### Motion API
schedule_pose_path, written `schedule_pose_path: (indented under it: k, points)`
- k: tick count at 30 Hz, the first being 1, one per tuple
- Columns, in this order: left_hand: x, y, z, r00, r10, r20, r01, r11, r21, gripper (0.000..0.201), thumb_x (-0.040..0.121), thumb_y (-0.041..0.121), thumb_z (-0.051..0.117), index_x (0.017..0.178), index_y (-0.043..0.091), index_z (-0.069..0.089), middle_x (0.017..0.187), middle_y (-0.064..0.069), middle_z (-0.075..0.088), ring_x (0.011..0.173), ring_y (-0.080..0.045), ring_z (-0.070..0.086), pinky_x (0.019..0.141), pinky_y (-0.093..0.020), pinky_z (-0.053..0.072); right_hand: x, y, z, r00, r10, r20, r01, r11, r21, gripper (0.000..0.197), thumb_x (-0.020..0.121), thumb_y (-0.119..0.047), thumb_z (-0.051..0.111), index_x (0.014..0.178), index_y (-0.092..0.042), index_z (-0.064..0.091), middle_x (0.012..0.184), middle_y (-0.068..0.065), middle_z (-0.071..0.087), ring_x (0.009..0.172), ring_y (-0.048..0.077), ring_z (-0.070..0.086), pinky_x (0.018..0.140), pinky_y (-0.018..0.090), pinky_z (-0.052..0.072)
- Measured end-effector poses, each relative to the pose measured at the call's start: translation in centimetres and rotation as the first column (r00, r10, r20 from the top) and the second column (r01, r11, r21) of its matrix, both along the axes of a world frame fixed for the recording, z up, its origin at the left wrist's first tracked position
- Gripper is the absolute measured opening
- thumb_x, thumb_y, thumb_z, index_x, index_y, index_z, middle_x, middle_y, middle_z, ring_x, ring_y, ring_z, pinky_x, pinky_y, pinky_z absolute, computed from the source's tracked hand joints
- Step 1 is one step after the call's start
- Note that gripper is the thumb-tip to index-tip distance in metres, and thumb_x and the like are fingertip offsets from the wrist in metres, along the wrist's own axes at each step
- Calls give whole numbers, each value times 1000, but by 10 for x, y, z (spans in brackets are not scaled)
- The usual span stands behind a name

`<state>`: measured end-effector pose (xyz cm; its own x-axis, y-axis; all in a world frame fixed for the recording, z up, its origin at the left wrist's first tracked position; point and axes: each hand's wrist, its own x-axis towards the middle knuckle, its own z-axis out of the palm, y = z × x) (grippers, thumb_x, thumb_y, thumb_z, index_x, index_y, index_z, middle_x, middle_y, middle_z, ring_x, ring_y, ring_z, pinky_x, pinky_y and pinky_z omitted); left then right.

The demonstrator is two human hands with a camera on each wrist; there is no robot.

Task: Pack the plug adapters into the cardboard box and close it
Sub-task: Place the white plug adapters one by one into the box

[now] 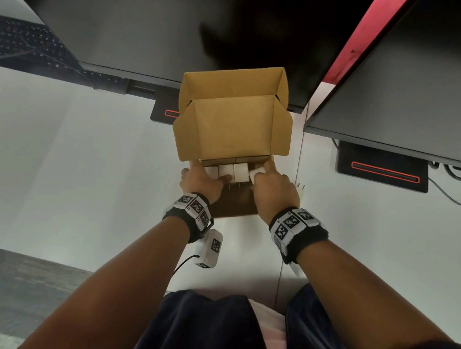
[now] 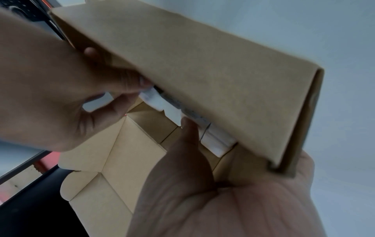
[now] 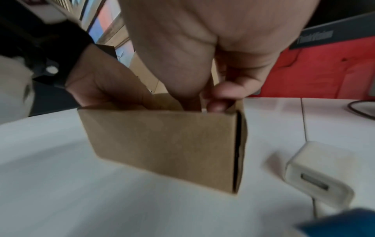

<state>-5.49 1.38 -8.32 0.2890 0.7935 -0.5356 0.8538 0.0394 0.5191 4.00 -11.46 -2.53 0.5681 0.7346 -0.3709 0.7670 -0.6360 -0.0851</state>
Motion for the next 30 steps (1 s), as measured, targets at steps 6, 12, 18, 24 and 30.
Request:
schedule_pose_path:
  k: [6,12,18,24,30]
  points:
    - [-1,0,-3,1000,-21,0,21,1000,1,85,74,50,87,140,17,44,135,-14,60,131,-39,52,109,-49,43,-15,-5,3,996,92,24,-90,993,-78,17,96,-14,55,104,-10,69,113,7,60,91,27,66,71,37,52]
    - [-1,1,-3,1000,-24,2,24,1000,-11,83,75,49,86,139,17,45,135,-14,60,131,-40,52,109,-50,43,-13,-5,-1,993,104,52,-101,993,-66,18,96,-18,55,106,-12,69,105,4,65,85,24,68,62,32,41]
    - [-5,9,1,996,-81,36,84,993,-78,72,74,53,73,135,23,47,126,-9,67,125,-37,58,106,-50,49,1,-23,-4,996,63,-69,-45,972,232,17,92,-11,52,104,-17,62,103,-1,62,80,27,67,63,33,51]
    - [-15,27,8,993,-9,114,43,954,-298,50,72,29,61,122,28,58,106,-5,67,94,-29,65,91,-50,59,43,-78,-22,907,-363,-216,419,831,365,37,90,-9,58,124,-23,60,121,6,59,97,28,65,79,43,59]
    - [-25,36,-3,987,-12,159,67,936,-346,52,70,23,63,122,29,62,108,-10,77,103,-39,74,89,-59,61,48,-113,-59,918,-205,-340,288,933,215,56,87,6,59,132,-27,63,149,7,38,130,33,48,107,38,46]
